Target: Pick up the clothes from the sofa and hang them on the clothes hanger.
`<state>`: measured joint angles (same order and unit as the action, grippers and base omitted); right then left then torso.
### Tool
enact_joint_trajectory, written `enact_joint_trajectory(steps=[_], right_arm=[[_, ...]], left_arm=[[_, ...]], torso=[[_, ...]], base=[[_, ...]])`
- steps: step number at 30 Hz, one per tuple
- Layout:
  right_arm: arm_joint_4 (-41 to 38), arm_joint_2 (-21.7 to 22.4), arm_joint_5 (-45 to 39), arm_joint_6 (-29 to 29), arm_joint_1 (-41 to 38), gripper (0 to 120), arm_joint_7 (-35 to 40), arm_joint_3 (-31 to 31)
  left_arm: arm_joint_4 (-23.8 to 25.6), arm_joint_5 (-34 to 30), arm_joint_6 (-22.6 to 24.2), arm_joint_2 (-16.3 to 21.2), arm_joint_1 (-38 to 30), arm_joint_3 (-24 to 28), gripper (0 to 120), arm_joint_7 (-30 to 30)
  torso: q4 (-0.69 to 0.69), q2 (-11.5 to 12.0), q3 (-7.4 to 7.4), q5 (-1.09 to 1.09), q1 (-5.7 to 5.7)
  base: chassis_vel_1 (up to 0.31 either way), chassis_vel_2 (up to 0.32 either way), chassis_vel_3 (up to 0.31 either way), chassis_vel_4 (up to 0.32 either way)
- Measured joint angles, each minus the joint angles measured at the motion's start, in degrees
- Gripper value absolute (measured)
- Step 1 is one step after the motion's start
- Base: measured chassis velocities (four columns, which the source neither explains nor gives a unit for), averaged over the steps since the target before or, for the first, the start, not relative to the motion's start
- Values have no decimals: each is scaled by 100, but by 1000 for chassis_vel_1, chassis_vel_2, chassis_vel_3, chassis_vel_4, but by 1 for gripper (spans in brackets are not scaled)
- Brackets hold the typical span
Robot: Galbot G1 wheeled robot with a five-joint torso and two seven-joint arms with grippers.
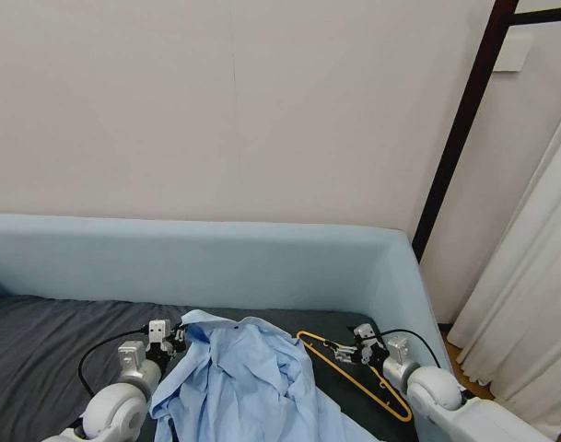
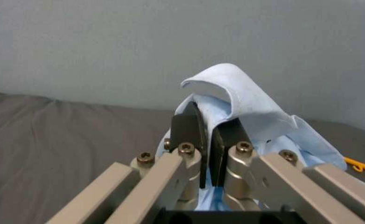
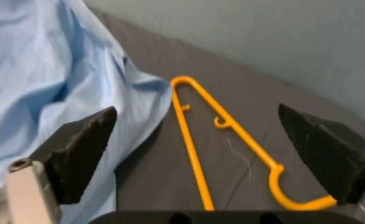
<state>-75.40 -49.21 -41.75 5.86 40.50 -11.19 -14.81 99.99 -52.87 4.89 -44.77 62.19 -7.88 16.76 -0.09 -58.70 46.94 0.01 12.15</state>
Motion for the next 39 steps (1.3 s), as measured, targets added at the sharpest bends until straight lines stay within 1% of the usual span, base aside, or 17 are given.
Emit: enact_joint_trajectory(steps=[3, 5, 9, 10, 12, 15, 20, 25, 27, 30, 31, 35, 36, 39], right_arm=[[454, -142, 85, 63, -120, 100, -151, -6], [577, -173, 126, 129, -161, 100, -179, -12], [921, -195, 397, 772, -342, 100, -378, -51], [921, -195, 397, 772, -342, 100, -378, -51], [1162, -222, 518, 1146, -485, 100, -484, -86], [1504, -341, 593, 1432, -648, 100, -506, -102], [1894, -509, 733, 1555, -757, 100, -501, -109], [2379, -783, 870, 1640, -882, 99, -497, -66], [2434, -830, 862, 1656, -904, 99, -488, -47], [2586, -953, 779, 1742, -1004, 89, -457, -7], [2586, -953, 779, 1742, -1004, 89, -457, -7], [2723, -1015, 704, 1871, -1060, 69, -472, 43], [2723, -1015, 704, 1871, -1060, 69, -472, 43], [2828, -1042, 739, 1972, -1059, 57, -503, 76]], left_arm=[[135, -4, -2, 92, 11, 27, 0, -1], [168, -5, -3, 112, 17, 31, 0, -4], [306, 1, -25, 154, 49, 35, 0, -10], [306, 1, -25, 154, 49, 35, 0, -10], [359, 16, -48, 155, 69, 35, 0, -18], [441, 30, -64, 167, 134, 33, 0, -43], [505, 93, -96, 191, 255, -7, 0, -72], [620, 176, -126, 175, 465, -201, 0, -113], [633, 193, -132, 162, 481, -235, 0, -123], [684, 192, -135, 132, 488, -326, 0, -128], [684, 192, -135, 132, 488, -326, 0, -128], [743, 183, -146, 130, 481, -442, 0, -124], [743, 183, -146, 130, 481, -442, 0, -124], [751, 126, -148, 103, 418, -511, 0, -106]], torso=[[1, 0, 0, -1, 0], [2, 0, 0, -1, 0], [1, 0, 0, -2, 0], [1, 0, 0, -2, 0], [-1, 0, 0, -2, 0], [1, 0, 0, -1, 0], [0, 0, 0, -2, 0], [1, 0, 0, -2, 0], [1, 0, 0, -1, 0], [2, 0, 0, -2, 0], [2, 0, 0, -2, 0], [0, 0, 0, -2, 0], [0, 0, 0, -2, 0], [1, 0, 0, -2, 0]], base=[[0, 0, 0, 0], [0, 0, 0, 0], [0, 0, 0, 0], [0, 0, 0, 0], [0, 0, 0, 0], [0, 0, 0, 0], [0, 0, 0, 0], [0, 0, 0, 0], [0, 0, 0, 0], [0, 0, 0, 0], [0, 0, 0, 0], [0, 0, 0, 0], [0, 0, 0, 0], [0, 0, 0, 0]])
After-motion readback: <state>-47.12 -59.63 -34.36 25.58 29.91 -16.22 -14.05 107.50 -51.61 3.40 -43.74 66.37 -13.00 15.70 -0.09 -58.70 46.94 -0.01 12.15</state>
